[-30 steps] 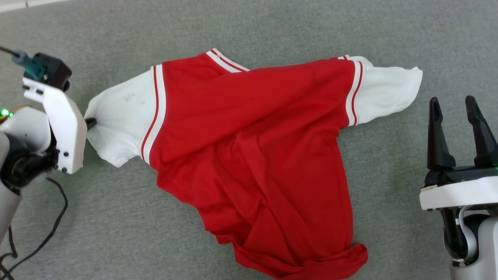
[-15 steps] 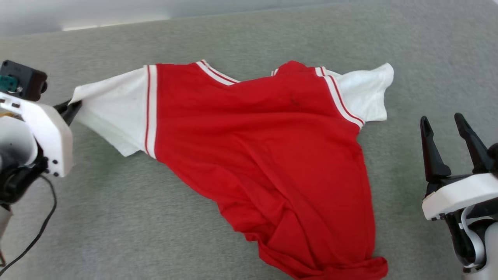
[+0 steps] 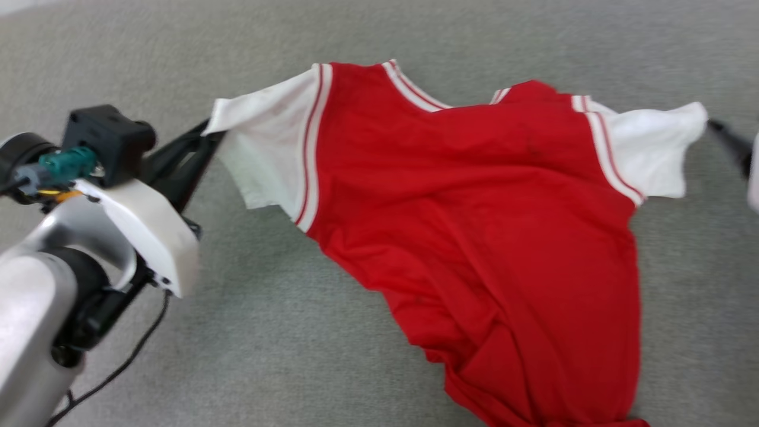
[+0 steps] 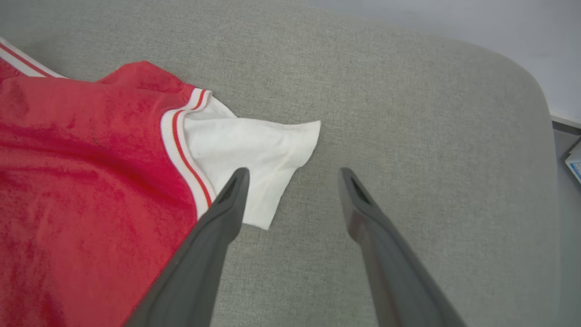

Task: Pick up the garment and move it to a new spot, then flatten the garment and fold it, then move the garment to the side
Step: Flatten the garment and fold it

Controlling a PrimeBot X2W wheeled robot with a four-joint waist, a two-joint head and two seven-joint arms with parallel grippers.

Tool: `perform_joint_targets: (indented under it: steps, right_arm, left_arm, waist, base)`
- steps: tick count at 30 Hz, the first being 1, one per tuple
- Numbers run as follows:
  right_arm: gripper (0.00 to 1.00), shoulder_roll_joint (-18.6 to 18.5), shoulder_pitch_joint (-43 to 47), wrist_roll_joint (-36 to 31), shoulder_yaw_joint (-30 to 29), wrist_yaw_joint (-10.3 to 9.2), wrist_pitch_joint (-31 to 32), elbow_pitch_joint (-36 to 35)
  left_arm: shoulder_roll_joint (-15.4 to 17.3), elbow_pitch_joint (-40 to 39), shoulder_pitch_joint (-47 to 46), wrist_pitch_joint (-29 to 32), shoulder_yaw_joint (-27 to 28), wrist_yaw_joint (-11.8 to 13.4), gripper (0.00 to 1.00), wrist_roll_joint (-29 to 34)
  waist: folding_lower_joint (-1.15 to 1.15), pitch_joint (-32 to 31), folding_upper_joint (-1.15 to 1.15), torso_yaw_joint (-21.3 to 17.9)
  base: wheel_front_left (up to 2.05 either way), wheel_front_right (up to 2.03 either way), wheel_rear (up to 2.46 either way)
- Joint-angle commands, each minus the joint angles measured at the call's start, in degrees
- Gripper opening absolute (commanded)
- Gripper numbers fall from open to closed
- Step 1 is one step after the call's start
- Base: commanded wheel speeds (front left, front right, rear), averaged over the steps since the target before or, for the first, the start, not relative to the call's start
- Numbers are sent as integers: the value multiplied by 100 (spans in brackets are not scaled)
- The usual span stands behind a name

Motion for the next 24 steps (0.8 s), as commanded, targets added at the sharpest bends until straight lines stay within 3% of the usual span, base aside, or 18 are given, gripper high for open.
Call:
perform_joint_targets:
  steps: [1,10,16,23,24]
  right_arm:
    - [100,-88,-370,-66,-40,-4,299,235]
    - [100,-272,-1316,-928,-133,-4,931,1545]
    - [100,-147,-1062,-1028,-148,-3,932,2094]
    - [100,-106,-459,-785,255,6,912,2346]
    - [85,-129,-379,-744,333,7,921,2358]
  left_arm:
    - [-72,-204,40,-26,-47,46,0,74]
    - [-395,-787,-306,1,-325,36,0,344]
    - [-611,-809,-509,-15,-460,34,0,424]
    - [-660,-707,-524,-49,-488,92,0,465]
    - [-665,-684,-512,-58,-488,94,0,459]
  waist:
    - [0,240,0,257]
    - [0,671,0,802]
    - [0,777,0,969]
    - [0,854,0,1015]
    - [0,853,0,1016]
  base:
    - [0,0,0]
    - [0,0,0]
    - [0,0,0]
    - [0,0,0]
    - [0,0,0]
